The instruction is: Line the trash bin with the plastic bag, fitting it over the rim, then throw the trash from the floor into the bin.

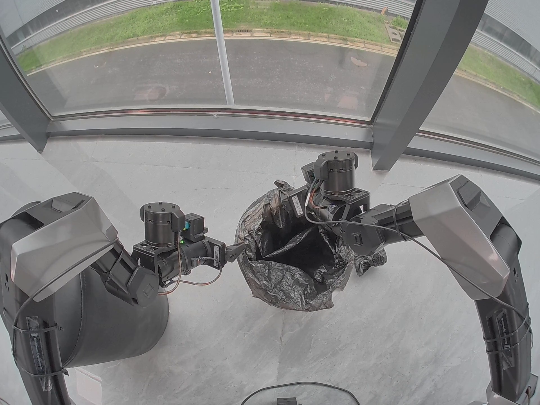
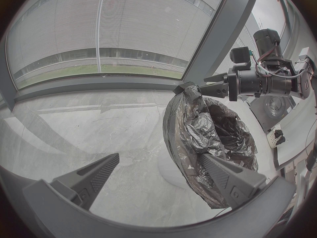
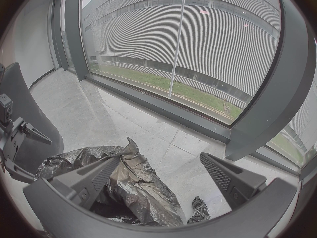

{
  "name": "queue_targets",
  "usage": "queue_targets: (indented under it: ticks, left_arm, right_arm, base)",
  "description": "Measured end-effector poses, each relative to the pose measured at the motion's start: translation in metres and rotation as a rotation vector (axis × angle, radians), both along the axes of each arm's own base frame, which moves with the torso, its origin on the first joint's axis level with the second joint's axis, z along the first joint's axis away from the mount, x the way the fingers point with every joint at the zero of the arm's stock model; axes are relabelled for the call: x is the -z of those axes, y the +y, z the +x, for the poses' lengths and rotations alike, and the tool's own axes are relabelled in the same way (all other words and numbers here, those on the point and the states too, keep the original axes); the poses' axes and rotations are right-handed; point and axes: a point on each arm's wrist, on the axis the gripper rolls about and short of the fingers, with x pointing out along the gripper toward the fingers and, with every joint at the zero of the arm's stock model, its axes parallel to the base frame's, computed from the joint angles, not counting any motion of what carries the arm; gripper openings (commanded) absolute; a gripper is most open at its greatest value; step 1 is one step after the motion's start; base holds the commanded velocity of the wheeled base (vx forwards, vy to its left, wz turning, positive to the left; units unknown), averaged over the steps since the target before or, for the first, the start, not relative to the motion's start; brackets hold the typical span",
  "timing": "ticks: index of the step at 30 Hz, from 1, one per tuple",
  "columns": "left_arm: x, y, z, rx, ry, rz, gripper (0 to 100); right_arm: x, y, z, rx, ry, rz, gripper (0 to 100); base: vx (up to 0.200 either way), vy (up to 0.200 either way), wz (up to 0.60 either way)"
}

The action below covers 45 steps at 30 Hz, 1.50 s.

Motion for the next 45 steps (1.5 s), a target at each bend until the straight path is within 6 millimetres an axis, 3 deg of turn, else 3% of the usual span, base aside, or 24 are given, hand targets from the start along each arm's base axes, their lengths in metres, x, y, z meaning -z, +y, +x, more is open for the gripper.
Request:
queue_targets:
  ticks: [8, 17, 24, 32, 37, 45]
  left_arm:
    - [0.005, 0.002, -0.008, 0.002, 0.001, -0.004, 100]
    - [0.03, 0.015, -0.043, 0.017, 0.106, -0.05, 100]
    - [0.044, 0.017, -0.062, 0.031, 0.168, -0.06, 100]
    - [0.063, 0.017, -0.064, 0.01, 0.236, -0.074, 100]
    - [0.05, 0.013, -0.065, -0.003, 0.223, -0.128, 100]
    - [-0.005, -0.009, -0.074, -0.038, 0.066, -0.198, 100]
  right_arm:
    - [-0.002, 0.0, -0.011, -0.006, 0.018, -0.001, 100]
    - [0.009, -0.013, -0.041, -0.003, 0.098, 0.022, 100]
    - [-0.003, -0.025, -0.06, 0.007, 0.102, 0.11, 100]
    - [-0.02, -0.034, -0.075, 0.015, 0.072, 0.23, 100]
    - [-0.036, -0.044, -0.082, 0.027, 0.044, 0.327, 100]
    - [-0.066, -0.07, -0.089, 0.048, -0.019, 0.508, 100]
  base:
    - [0.0, 0.0, 0.0]
    - [0.0, 0.0, 0.0]
    - [0.0, 0.0, 0.0]
    - [0.0, 0.0, 0.0]
    - [0.0, 0.0, 0.0]
    - [0.0, 0.0, 0.0]
